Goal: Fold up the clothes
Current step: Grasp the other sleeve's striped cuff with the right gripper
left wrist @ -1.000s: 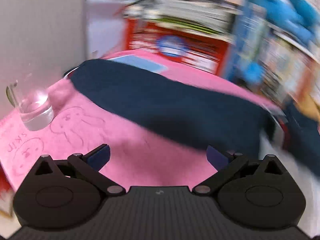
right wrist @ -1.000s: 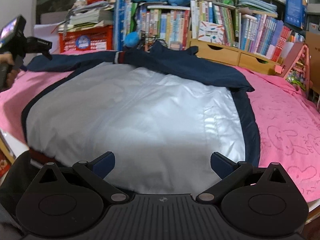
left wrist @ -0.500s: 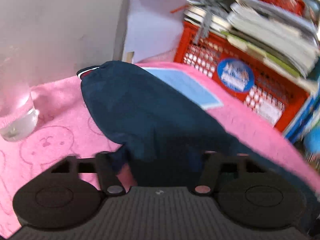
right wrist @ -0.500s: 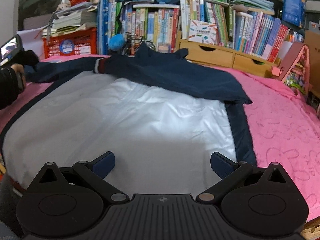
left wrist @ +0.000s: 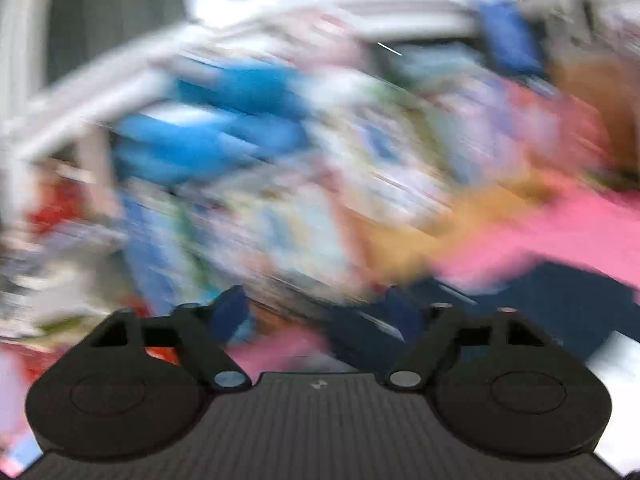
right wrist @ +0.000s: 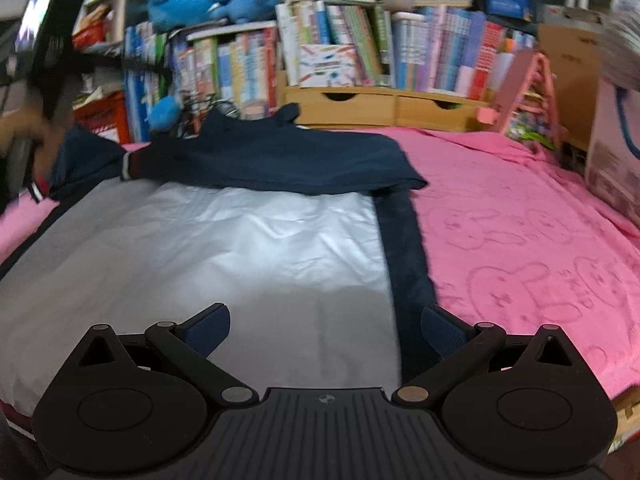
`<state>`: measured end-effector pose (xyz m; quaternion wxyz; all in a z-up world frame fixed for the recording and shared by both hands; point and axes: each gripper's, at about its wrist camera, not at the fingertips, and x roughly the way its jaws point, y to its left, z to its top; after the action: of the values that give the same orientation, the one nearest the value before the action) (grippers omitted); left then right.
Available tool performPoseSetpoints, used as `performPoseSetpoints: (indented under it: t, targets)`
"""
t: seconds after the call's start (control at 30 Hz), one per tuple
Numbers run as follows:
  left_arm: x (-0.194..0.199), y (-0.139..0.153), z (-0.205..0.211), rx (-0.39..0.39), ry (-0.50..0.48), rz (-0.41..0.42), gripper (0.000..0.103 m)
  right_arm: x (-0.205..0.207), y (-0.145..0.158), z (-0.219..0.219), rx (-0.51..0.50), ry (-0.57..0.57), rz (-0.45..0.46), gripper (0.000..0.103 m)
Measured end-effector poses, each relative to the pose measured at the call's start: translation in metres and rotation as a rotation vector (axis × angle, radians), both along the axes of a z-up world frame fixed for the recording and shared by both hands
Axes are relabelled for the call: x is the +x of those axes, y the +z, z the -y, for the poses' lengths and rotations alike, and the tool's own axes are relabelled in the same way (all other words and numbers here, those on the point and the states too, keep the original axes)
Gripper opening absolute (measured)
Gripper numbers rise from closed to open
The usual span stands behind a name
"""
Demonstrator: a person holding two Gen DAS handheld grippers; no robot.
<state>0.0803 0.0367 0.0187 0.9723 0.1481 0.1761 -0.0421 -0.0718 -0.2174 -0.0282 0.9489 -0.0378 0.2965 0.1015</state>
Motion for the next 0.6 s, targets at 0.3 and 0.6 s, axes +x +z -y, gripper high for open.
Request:
performPoseSetpoints:
  t: [0.3, 0.6]
  targets:
    - [-0.079, -0.036, -0.086, -0.23, 0.248, -0.133, 0.091, 0.034, 0.035, -0.032, -0.058, 0.198, 0.164, 0.103]
    - [-0.166, -0.057, -0.199, -0.374, 0.62, -0.139, 0.097, 0.114, 0.057, -0.315, -0.154, 0.874, 0.333, 0.103]
